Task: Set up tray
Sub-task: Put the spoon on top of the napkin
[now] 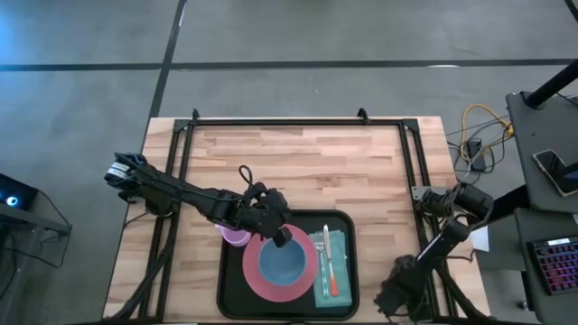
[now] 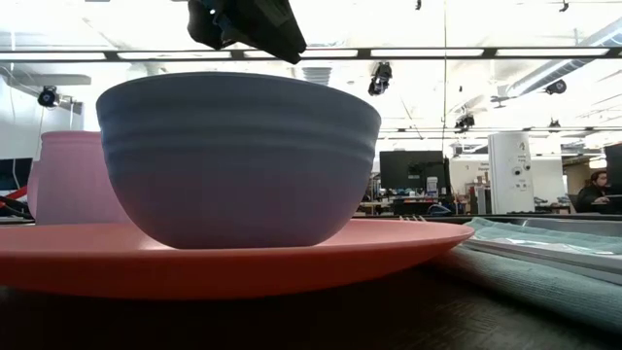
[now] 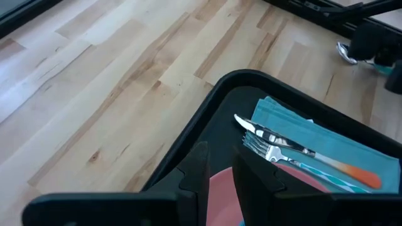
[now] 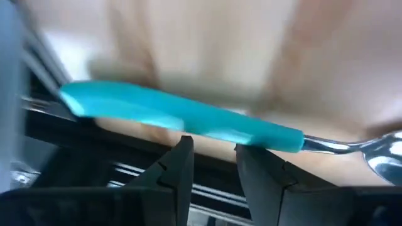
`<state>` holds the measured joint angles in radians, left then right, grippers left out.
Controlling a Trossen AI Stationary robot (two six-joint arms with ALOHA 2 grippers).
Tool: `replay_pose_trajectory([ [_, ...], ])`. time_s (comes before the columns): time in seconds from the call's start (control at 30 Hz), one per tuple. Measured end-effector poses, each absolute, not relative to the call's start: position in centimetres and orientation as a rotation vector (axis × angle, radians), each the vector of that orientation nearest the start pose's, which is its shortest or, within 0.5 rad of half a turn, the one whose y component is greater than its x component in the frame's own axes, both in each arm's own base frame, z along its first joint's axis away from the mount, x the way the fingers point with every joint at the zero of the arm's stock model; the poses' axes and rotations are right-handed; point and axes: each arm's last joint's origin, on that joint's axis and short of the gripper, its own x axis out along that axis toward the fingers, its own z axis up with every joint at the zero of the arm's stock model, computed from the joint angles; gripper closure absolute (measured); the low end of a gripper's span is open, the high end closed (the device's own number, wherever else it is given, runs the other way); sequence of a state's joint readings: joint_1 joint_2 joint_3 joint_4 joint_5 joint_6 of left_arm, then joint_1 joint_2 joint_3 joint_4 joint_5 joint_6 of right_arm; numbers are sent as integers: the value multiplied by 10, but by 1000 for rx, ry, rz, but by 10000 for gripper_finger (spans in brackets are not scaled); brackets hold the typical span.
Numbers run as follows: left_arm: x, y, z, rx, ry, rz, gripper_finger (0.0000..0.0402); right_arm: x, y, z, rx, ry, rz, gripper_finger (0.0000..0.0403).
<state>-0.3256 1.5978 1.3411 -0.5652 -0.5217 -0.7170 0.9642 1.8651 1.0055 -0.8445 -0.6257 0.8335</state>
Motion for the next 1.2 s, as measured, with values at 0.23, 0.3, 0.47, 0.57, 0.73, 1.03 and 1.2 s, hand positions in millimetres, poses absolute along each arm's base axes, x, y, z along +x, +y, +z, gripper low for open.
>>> replay_pose_trajectory([
  [0.23, 329, -96, 295, -343, 638, 437, 352, 171, 242, 120, 205, 2027, 285, 296],
  [0.3, 329, -96, 295, -344, 638, 437, 352, 176, 238, 121, 207, 1995, 241, 300],
  [0.47, 329, -96, 295, -344, 638, 437, 352, 192, 225, 128, 241, 1867, 26, 310],
  [0.57, 329, -96, 295, -344, 638, 437, 352, 196, 218, 135, 248, 1745, -156, 314],
  [0.73, 329, -96, 295, -344, 638, 437, 352, 190, 202, 151, 412, 1666, -540, 312],
  [1.03, 329, -97, 295, -351, 648, 420, 352, 179, 197, 179, 1092, 1399, -1151, 287],
  [1.2, 329, -97, 295, -351, 649, 417, 352, 190, 198, 174, 1203, 1359, -1201, 262],
])
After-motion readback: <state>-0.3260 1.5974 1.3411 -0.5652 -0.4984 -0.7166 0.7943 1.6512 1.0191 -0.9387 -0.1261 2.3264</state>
